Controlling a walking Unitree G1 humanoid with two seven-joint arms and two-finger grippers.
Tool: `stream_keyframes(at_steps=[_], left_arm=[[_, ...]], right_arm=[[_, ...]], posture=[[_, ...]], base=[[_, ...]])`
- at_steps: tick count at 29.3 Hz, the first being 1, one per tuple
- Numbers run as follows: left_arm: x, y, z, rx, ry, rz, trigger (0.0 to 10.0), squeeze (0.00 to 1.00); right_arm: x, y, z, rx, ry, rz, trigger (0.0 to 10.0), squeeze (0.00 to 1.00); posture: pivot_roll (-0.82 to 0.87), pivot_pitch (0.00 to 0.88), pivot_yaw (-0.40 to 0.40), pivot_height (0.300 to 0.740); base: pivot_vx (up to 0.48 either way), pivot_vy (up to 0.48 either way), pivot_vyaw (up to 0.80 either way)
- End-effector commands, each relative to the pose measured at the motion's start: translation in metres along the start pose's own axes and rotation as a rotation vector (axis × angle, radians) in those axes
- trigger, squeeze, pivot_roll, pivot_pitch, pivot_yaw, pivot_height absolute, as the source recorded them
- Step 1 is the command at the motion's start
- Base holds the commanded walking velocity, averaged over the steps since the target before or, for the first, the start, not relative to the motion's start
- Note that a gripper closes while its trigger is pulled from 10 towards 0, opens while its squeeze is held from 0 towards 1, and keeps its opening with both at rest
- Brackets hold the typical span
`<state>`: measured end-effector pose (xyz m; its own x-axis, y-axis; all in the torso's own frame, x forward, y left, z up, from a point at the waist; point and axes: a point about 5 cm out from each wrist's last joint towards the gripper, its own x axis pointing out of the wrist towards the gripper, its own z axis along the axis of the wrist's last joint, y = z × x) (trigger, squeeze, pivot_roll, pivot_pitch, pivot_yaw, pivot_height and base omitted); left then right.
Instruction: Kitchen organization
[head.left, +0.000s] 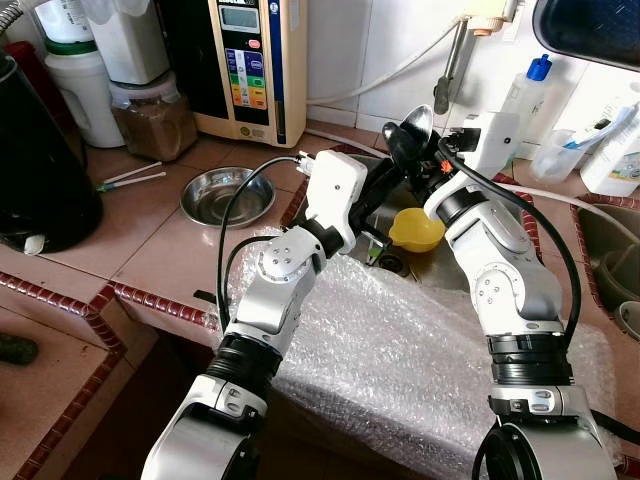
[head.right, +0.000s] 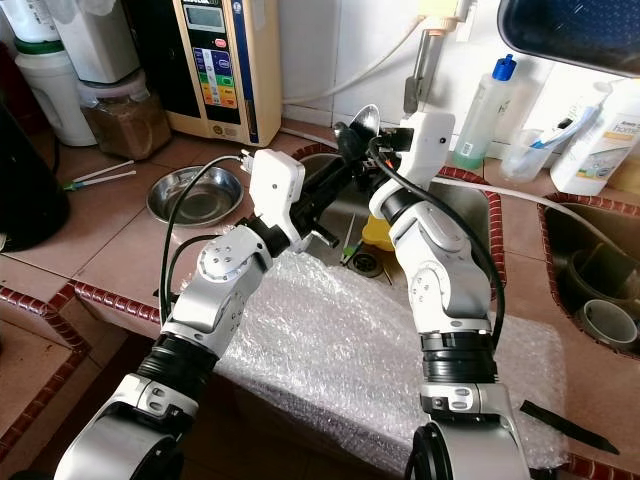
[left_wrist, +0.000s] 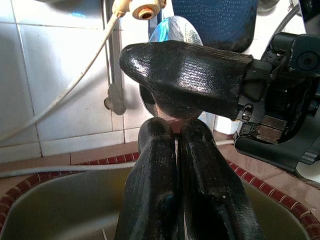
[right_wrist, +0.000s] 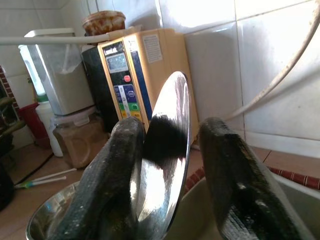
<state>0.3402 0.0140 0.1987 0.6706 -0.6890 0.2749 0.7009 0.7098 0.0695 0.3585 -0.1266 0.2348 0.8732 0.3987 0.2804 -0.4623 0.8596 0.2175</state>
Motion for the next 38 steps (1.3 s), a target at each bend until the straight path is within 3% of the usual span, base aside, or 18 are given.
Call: stream_keyframes(at_steps=[1, 15, 25, 26, 27, 28, 29, 36, 38], left_arm=[[0.001, -0.002, 0.007, 0.027, -0.026, -0.012, 0.0, 0.00], [-0.003, 0.017, 0.001, 0.067, 0.025, 0.103, 0.0, 0.00], [-0.007, 0.023, -0.004, 0.082, 0.060, 0.138, 0.0, 0.00], [-0.008, 0.022, -0.008, 0.073, 0.082, 0.128, 10.0, 0.17], [-0.008, 0.022, -0.009, 0.062, 0.087, 0.122, 10.0, 0.78], [-0.008, 0.022, -0.009, 0.062, 0.087, 0.122, 10.0, 0.78], [-0.009, 0.021, -0.010, 0.054, 0.094, 0.114, 10.0, 1.00], [-0.014, 0.017, -0.018, 0.021, 0.157, 0.024, 10.0, 1.00], [-0.014, 0.017, -0.018, 0.020, 0.161, 0.014, 10.0, 1.00]], right_arm=[[0.003, -0.001, 0.008, -0.010, -0.027, -0.014, 0.0, 0.00], [0.000, -0.012, 0.011, -0.019, -0.037, -0.057, 0.0, 0.00], [0.000, -0.013, 0.009, -0.029, -0.032, -0.063, 0.0, 0.00], [0.000, -0.014, 0.009, -0.062, -0.031, -0.070, 0.0, 0.00], [0.000, -0.014, 0.009, -0.082, -0.032, -0.075, 0.0, 0.00], [0.000, -0.014, 0.009, -0.082, -0.032, -0.075, 0.0, 0.00], [0.000, -0.014, 0.009, -0.103, -0.034, -0.080, 0.0, 0.00], [0.000, -0.021, 0.003, -0.344, -0.034, -0.131, 0.0, 0.00], [0.000, -0.021, 0.003, -0.350, -0.034, -0.135, 0.0, 0.00]], posture=[[-0.02, 0.000, 0.013, 0.740], [-0.02, 0.000, 0.015, 0.740], [-0.01, 0.000, 0.010, 0.740], [-0.01, 0.000, 0.009, 0.740], [-0.01, 0.000, 0.009, 0.740], [-0.01, 0.000, 0.009, 0.740], [-0.01, 0.000, 0.009, 0.740], [0.00, 0.000, 0.010, 0.740], [0.00, 0.000, 0.010, 0.740]], base=[[0.000, 0.000, 0.00], [0.000, 0.000, 0.00], [0.000, 0.000, 0.00], [0.000, 0.000, 0.00], [0.000, 0.000, 0.00], [0.000, 0.000, 0.00], [0.000, 0.000, 0.00], [0.000, 0.000, 0.00], [0.000, 0.000, 0.00]])
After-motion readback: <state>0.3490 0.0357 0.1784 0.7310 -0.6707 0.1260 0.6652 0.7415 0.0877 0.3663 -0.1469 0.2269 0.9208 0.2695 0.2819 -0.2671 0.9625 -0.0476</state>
